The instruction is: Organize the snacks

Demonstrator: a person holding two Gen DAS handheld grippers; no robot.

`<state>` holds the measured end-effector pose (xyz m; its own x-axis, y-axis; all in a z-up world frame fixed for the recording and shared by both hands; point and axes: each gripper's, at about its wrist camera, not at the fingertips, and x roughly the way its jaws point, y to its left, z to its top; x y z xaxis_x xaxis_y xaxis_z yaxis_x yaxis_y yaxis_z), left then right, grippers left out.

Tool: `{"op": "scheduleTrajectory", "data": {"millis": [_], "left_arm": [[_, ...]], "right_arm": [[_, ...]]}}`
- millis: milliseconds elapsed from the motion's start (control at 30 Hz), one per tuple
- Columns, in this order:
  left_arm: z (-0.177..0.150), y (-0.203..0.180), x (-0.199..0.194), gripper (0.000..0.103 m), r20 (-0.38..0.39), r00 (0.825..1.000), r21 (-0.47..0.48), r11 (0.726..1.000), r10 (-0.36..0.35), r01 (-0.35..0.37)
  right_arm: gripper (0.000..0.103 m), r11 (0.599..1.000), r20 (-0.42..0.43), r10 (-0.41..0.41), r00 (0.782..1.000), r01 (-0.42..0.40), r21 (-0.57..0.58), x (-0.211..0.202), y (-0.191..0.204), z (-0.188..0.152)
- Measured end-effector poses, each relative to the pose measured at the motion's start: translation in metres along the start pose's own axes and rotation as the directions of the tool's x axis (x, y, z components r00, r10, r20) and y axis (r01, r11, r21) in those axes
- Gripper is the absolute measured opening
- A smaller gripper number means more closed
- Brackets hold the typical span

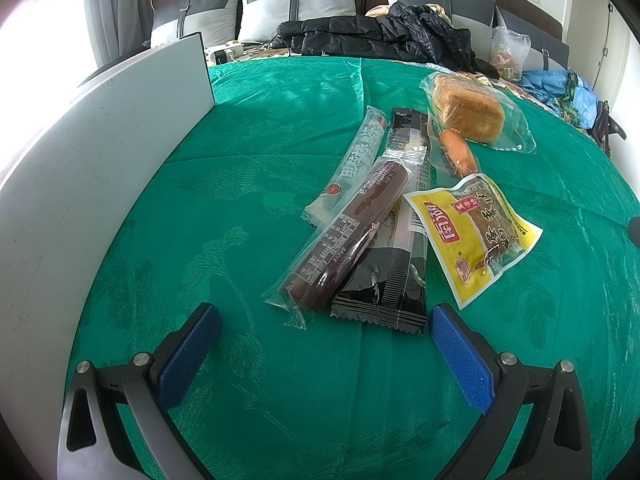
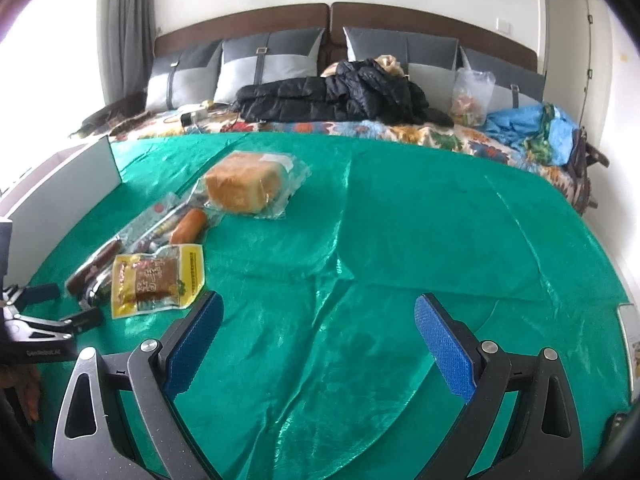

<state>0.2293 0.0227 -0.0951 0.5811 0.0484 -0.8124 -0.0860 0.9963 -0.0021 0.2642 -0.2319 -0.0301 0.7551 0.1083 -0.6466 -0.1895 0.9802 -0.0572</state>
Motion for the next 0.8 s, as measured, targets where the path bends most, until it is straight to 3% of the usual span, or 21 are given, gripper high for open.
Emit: {"op": "scheduleTrajectory", "data": {"millis": [200, 467, 800], "left_arm": [[0.000, 0.000, 0.000, 0.103, 0.000, 1.000, 0.000, 1.000, 0.000, 0.000], [0.000, 0.000, 0.000, 0.103, 0.000, 1.000, 0.000, 1.000, 0.000, 0.000], [0.000, 0.000, 0.000, 0.103, 0.000, 1.000, 0.000, 1.000, 0.000, 0.000]], "right_arm": [[0.098, 0.999, 0.037, 0.020, 0.999, -0.018, -0.042, -0.009, 0.004, -0.001], [0.098, 0.995, 0.026, 0.093, 0.995, -0.092, -0.050, -0.007, 0.009, -0.002], [0.098, 0.992, -0.009, 0.114, 0.993, -0.115, -0.045, 0.002, 0.010, -0.007]]}}
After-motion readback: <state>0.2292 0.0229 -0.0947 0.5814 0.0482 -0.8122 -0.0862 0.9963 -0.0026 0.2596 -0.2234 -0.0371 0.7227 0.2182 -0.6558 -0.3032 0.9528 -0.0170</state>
